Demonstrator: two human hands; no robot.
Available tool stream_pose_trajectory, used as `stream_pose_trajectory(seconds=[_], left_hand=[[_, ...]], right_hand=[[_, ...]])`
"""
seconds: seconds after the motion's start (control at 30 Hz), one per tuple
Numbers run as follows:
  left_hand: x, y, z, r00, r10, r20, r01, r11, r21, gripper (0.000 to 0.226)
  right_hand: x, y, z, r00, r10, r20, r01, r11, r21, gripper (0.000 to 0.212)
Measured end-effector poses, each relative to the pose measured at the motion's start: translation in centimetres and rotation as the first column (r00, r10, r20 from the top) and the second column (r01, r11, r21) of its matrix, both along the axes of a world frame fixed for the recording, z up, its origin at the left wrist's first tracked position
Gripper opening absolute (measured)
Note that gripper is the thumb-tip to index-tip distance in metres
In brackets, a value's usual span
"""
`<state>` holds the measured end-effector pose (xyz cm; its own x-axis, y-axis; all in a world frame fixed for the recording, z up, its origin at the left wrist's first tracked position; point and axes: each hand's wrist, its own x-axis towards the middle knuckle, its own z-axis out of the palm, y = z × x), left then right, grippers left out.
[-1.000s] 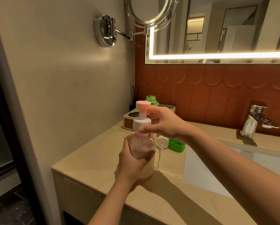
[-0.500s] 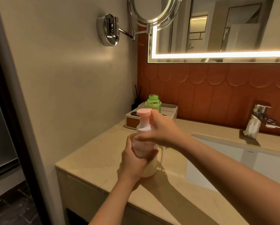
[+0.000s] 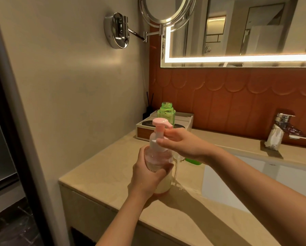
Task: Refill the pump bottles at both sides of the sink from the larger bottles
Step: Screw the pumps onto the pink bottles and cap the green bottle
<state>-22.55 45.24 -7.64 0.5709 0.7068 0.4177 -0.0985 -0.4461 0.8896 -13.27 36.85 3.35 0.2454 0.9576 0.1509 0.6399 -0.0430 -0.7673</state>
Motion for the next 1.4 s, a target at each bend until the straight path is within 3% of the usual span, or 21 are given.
stream_pose_trajectory(seconds=[0.1, 0.27, 0.33, 0.4, 0.47, 0.53, 0.6, 0.7, 0.8, 0.9, 1.0, 1.07, 1.13, 1.2, 1.3, 1.4], left_hand=[[0.0, 0.0, -0.1, 1.000, -0.013, 0.023, 0.014, 1.000, -0.019, 0.067], [0.3, 0.3, -0.2, 0.996, -0.016, 0.088, 0.025, 0.995, -0.100, 0.060], [0.4, -0.1, 0.1, 0.996, -0.027, 0.087, 0.036, 0.994, -0.103, 0.071], [0.5, -0.3, 0.1, 0.994, -0.048, 0.099, 0.062, 0.989, -0.135, 0.087], [0.4, -0.3, 0.2, 0.997, -0.033, 0.063, 0.040, 0.992, -0.122, 0.096], [0.1, -0.1, 0.1, 1.000, -0.019, 0.017, 0.020, 0.997, -0.074, 0.084], [0.1, 0.0, 0.0, 1.000, -0.015, -0.008, 0.014, 0.999, -0.034, 0.071], [0.1, 0.2, -0.1, 1.000, -0.031, -0.003, 0.031, 1.000, 0.001, 0.067], [0.0, 0.1, -0.2, 0.998, -0.048, 0.034, 0.048, 0.999, -0.008, 0.061], [0.1, 0.1, 0.0, 0.995, -0.076, 0.071, 0.081, 0.994, -0.074, 0.062], [0.3, -0.2, 0.4, 0.981, -0.148, 0.128, 0.170, 0.970, -0.175, 0.083], [0.3, -0.4, 0.6, 0.978, -0.163, 0.132, 0.185, 0.968, -0.171, 0.088], [0.2, -0.3, 0.5, 0.990, -0.123, 0.075, 0.131, 0.985, -0.113, 0.082], [0.2, -0.1, 0.2, 0.996, -0.079, 0.039, 0.082, 0.993, -0.080, 0.067], [0.3, 0.0, 0.0, 0.998, -0.064, 0.011, 0.065, 0.996, -0.058, 0.061], [0.2, 0.0, 0.0, 0.998, -0.065, 0.017, 0.066, 0.997, -0.041, 0.061]], right_hand=[[0.1, 1.1, -0.1, 0.974, -0.181, 0.133, 0.172, 0.982, 0.076, 0.031], [-0.9, 2.7, -0.8, 0.848, -0.337, 0.409, 0.301, 0.941, 0.152, 0.062], [-1.2, 2.6, -1.1, 0.903, -0.284, 0.323, 0.230, 0.953, 0.196, 0.051], [-1.5, 2.0, -1.2, 0.978, -0.125, 0.168, 0.093, 0.978, 0.185, 0.030], [-1.6, 1.1, -1.0, 0.999, 0.021, -0.029, -0.017, 0.993, 0.120, 0.031], [-1.0, 0.2, -0.7, 0.982, 0.076, -0.175, -0.074, 0.997, 0.017, 0.039], [0.0, -0.5, -0.7, 0.990, 0.098, -0.099, -0.099, 0.995, 0.003, 0.037], [0.7, -0.4, -0.7, 0.990, -0.035, 0.138, 0.019, 0.993, 0.113, 0.035], [0.5, 0.5, -0.8, 0.960, -0.234, 0.155, 0.206, 0.963, 0.175, 0.055], [-0.5, 1.5, -1.3, 0.941, -0.309, 0.136, 0.292, 0.948, 0.130, 0.078], [-1.4, 2.5, -2.4, 0.893, -0.404, 0.198, 0.394, 0.915, 0.092, 0.089], [-1.6, 2.5, -2.5, 0.912, -0.381, 0.153, 0.363, 0.923, 0.131, 0.079], [-1.8, 1.7, -2.1, 0.978, -0.192, -0.083, 0.200, 0.974, 0.107, 0.047], [-1.7, 0.5, -1.8, 0.966, -0.026, -0.258, 0.041, 0.998, 0.056, 0.026], [-0.8, -0.7, -2.0, 0.974, 0.040, -0.221, -0.023, 0.996, 0.081, 0.038], [-0.3, -0.5, -1.9, 0.990, -0.068, -0.127, 0.092, 0.977, 0.192, 0.032]])
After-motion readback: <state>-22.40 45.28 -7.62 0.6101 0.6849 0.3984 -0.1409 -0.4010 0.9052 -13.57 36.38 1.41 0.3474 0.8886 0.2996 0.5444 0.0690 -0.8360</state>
